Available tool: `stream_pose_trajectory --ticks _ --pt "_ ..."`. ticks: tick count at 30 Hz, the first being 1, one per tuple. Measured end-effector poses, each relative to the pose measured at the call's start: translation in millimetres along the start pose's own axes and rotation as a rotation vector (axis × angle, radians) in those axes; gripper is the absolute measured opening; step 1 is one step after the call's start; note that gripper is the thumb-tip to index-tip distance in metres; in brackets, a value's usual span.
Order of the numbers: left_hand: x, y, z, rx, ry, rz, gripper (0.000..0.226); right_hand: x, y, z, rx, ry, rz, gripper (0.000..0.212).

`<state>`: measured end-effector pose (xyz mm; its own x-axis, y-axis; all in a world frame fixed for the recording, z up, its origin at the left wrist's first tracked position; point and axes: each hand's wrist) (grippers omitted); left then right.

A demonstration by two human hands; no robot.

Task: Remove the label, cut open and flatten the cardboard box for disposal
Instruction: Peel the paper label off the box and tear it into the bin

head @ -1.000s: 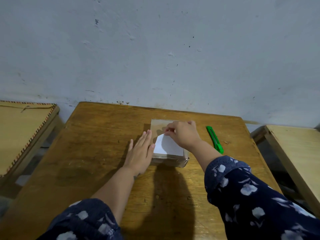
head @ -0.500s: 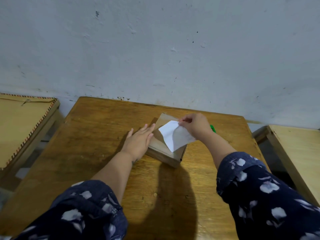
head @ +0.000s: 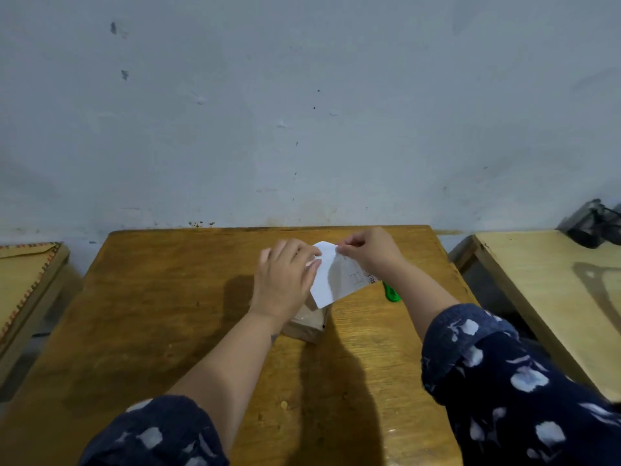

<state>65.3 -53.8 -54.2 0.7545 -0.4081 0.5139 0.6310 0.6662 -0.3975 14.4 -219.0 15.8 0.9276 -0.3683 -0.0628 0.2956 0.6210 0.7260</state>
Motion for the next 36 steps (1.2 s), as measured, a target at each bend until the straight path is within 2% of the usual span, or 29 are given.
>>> stream_pose_trajectory --ticks 3,10,13,17,19,23,27,31,36 --pt "-3.1 -17.8 -15.5 -0.035 0.120 0.067 0.034 -14.1 -9.3 11.6 0.080 -0.020 -0.050 0.012" --pt "-11.1 -68.0 -29.6 -0.239 0.323 0.039 0.050 -62.7 -38.1 47.3 0.227 -0.112 -0.239 0.011" --pt "-18.6 -93.0 -28.9 -0.352 0.377 0.087 0.036 -87.8 -49.4 62.8 0.249 -0.168 -0.248 0.013" --pt "-33.9 -127.8 -20.5 -0.582 0.469 0.269 0.008 -126.8 -71.9 77.6 0.251 -0.233 -0.225 0.014" --pt "-45.6 -147.4 -16.6 -0.611 0.518 0.303 0.012 -153.0 -86.3 84.4 0.245 -0.262 -0.215 0.015" --pt "-85.9 -189.6 -12.5 -0.503 0.618 0.232 0.018 -215.0 -121.1 92.3 0.159 -0.304 -0.207 0.014" --pt "-139.7 -233.8 -2.6 -0.296 0.671 0.092 0.015 -282.3 -152.2 92.8 -0.221 -0.245 -0.098 0.035" --pt "-193.8 -274.2 3.0 -0.236 0.739 -0.006 0.016 -345.1 -171.6 101.6 -0.349 -0.131 -0.081 0.022" --pt "-248.5 -306.0 4.3 -0.269 0.815 -0.044 0.023 -407.8 -191.0 107.8 -0.309 -0.109 -0.161 0.012"
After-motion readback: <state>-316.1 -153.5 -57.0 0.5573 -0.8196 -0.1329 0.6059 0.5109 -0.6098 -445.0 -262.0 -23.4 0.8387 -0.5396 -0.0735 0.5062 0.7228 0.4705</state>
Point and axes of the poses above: each hand's wrist, its own x-axis towards the middle knuckle, its own z-axis out of the back of the hand, y = z × x, and after that the axes turned 10 degrees about z, right-handed
